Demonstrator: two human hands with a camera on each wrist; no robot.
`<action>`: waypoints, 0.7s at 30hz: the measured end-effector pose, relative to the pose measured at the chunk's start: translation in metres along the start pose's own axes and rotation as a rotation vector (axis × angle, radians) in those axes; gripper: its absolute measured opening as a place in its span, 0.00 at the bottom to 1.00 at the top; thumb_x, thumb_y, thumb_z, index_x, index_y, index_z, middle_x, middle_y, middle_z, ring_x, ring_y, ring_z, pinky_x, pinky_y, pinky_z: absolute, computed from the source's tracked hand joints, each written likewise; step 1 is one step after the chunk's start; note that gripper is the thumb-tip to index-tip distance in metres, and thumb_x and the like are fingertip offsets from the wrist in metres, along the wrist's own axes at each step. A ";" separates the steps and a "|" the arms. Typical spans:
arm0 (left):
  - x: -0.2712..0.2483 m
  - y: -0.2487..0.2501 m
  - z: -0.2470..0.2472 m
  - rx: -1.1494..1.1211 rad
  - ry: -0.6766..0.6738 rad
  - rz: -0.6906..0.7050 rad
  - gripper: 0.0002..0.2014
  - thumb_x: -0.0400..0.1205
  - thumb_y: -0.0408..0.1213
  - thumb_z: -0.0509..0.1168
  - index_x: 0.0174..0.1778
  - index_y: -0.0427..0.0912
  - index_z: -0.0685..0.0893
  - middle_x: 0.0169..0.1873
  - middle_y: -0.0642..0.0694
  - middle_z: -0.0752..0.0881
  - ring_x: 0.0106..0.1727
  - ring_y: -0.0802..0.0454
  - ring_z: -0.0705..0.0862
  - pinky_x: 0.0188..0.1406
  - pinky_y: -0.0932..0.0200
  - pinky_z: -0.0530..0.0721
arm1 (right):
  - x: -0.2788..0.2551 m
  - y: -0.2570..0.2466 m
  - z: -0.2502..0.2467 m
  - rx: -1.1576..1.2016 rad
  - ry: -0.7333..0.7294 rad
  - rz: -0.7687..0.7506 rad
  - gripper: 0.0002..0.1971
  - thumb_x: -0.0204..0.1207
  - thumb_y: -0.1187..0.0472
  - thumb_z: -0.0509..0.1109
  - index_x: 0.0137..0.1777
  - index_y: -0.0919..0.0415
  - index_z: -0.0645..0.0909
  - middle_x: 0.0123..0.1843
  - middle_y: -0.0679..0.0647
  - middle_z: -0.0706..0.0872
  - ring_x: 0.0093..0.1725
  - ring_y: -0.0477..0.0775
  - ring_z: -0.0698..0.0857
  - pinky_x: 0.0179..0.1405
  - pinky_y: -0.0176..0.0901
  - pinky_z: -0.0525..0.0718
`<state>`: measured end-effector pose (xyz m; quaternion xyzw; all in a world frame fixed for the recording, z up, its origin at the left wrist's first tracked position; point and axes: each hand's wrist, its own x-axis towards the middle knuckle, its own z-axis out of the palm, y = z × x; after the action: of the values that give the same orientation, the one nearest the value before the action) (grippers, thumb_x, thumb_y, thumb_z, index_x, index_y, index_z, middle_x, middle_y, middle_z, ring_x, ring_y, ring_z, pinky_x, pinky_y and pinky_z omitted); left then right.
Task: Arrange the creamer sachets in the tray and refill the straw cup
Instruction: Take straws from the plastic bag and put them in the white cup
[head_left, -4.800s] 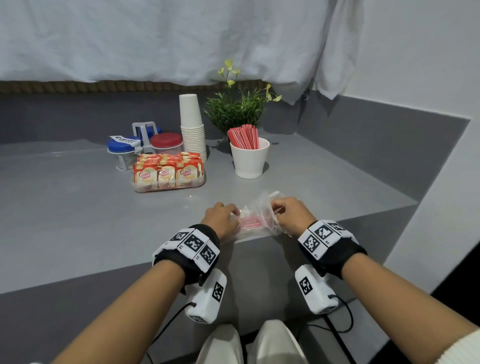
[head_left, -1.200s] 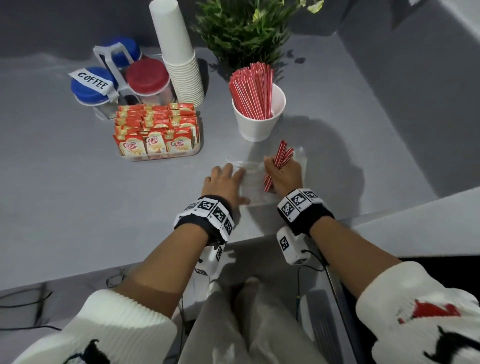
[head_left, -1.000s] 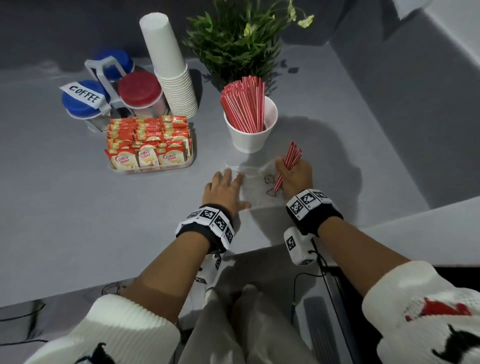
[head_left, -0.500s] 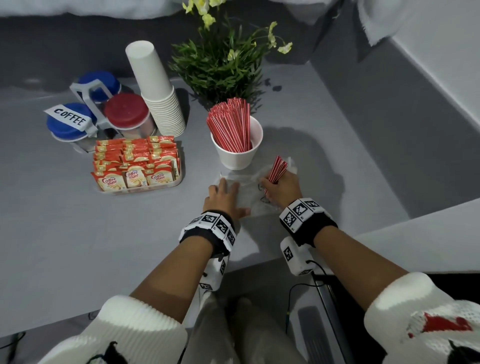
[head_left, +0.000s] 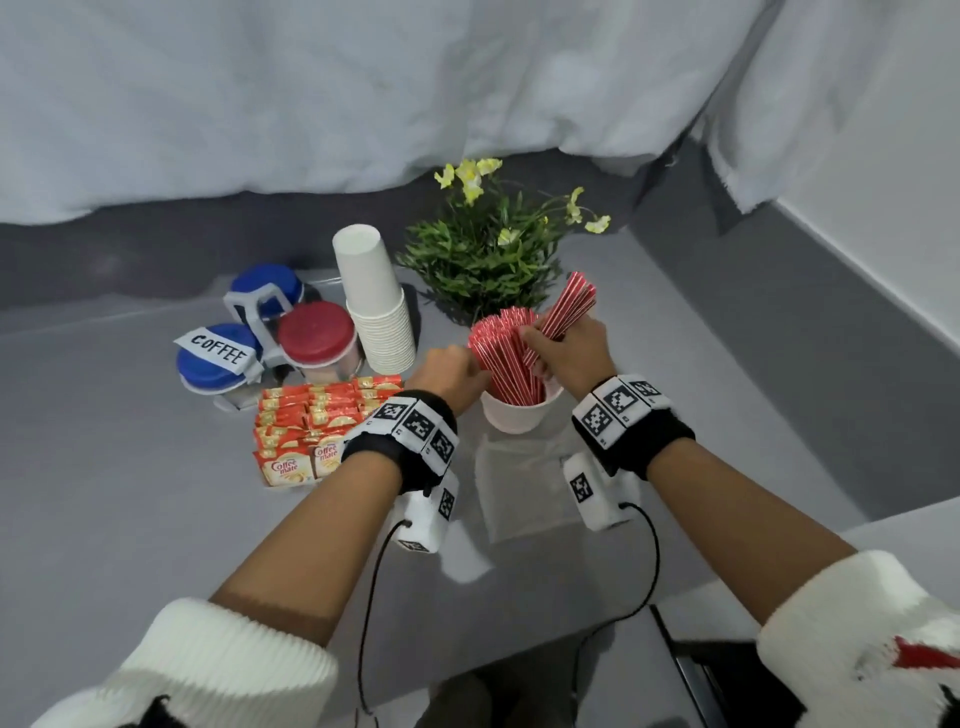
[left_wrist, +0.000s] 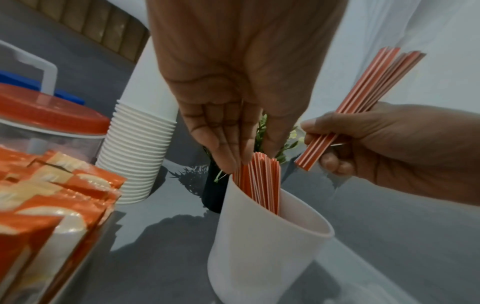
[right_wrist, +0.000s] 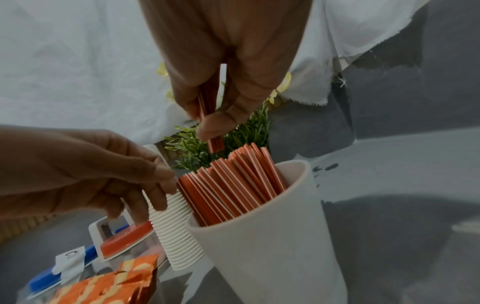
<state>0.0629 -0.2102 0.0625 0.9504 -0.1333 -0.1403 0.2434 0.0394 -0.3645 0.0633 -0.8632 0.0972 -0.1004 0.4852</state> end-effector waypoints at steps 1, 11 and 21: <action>0.004 -0.001 -0.004 -0.033 0.025 -0.013 0.09 0.80 0.40 0.64 0.34 0.42 0.79 0.43 0.37 0.85 0.51 0.40 0.83 0.45 0.54 0.77 | 0.003 -0.002 0.003 -0.009 -0.014 0.003 0.08 0.77 0.61 0.69 0.36 0.62 0.80 0.21 0.54 0.80 0.15 0.40 0.78 0.21 0.30 0.81; 0.025 0.001 -0.008 -0.342 0.169 -0.124 0.08 0.77 0.29 0.68 0.41 0.42 0.74 0.43 0.34 0.86 0.50 0.40 0.84 0.52 0.54 0.80 | 0.012 0.014 0.039 -0.407 -0.289 0.104 0.18 0.71 0.52 0.72 0.51 0.69 0.83 0.52 0.66 0.85 0.55 0.62 0.83 0.56 0.48 0.80; 0.024 -0.006 -0.003 -0.527 0.313 -0.121 0.14 0.85 0.32 0.54 0.53 0.32 0.85 0.51 0.33 0.88 0.55 0.39 0.84 0.56 0.58 0.76 | 0.010 0.011 0.031 -0.348 -0.331 0.101 0.07 0.66 0.60 0.78 0.36 0.59 0.82 0.38 0.57 0.81 0.46 0.61 0.83 0.50 0.55 0.84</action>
<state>0.0877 -0.2118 0.0577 0.8710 0.0037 -0.0360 0.4900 0.0567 -0.3473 0.0383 -0.9324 0.0752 0.0851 0.3431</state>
